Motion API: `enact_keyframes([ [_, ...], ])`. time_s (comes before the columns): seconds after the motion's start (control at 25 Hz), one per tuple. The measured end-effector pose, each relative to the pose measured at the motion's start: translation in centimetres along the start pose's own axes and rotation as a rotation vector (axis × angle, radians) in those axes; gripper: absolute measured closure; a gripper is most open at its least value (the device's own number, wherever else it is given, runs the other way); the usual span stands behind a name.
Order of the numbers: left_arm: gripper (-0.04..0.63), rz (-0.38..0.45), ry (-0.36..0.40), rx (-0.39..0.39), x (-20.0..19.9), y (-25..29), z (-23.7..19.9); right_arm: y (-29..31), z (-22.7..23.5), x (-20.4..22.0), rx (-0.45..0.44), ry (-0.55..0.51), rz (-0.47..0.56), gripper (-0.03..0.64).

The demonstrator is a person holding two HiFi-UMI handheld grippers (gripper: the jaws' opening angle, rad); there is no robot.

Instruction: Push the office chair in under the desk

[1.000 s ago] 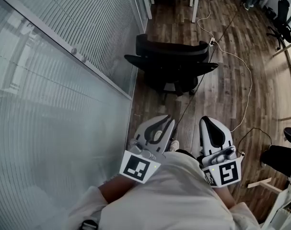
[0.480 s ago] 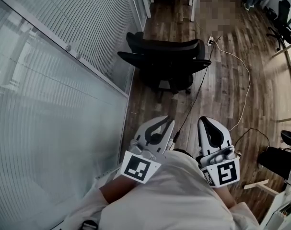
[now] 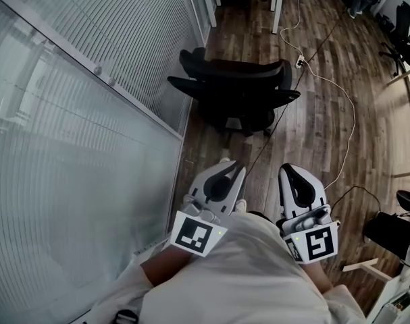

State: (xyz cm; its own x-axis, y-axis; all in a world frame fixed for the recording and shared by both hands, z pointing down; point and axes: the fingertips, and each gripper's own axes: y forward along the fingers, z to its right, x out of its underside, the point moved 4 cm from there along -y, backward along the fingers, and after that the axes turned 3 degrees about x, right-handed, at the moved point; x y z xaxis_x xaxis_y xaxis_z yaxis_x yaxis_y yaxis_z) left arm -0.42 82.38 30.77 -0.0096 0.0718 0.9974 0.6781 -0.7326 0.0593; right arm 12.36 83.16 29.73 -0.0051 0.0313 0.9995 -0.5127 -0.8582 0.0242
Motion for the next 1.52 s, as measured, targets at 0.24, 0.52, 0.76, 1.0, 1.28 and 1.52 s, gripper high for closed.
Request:
enact_keyframes([
  [0.24, 0.545, -0.048, 0.106, 0.029, 0.0, 1.5, -2.6, 2.6, 0.8, -0.4, 0.008, -0.019, -0.002, 0.584],
  [0.52, 0.545, -0.079, 0.176, 0.048, 0.6, 3.9, -6.7, 6.7, 1.8, 0.3, 0.010, -0.043, -0.020, 0.584],
  [0.76, 0.545, -0.101, 0.189, 0.051, 1.3, 5.9, -10.6, 11.0, 2.4, 0.7, 0.026, -0.079, -0.043, 0.583],
  [1.0, 0.543, -0.161, 0.252, 0.046, 2.2, 7.6, -14.4, 14.3, 3.6, 1.2, 0.059, -0.112, -0.079, 0.581],
  [1.28, 0.497, -0.288, 0.321, 0.013, 5.5, 9.2, -20.0, 17.1, 6.2, 3.3, 0.087, -0.210, -0.177, 0.530],
  [1.52, 0.437, -0.430, 0.436, 0.000, 8.0, 10.7, -24.6, 19.2, 8.8, 5.9, 0.075, -0.340, -0.315, 0.472],
])
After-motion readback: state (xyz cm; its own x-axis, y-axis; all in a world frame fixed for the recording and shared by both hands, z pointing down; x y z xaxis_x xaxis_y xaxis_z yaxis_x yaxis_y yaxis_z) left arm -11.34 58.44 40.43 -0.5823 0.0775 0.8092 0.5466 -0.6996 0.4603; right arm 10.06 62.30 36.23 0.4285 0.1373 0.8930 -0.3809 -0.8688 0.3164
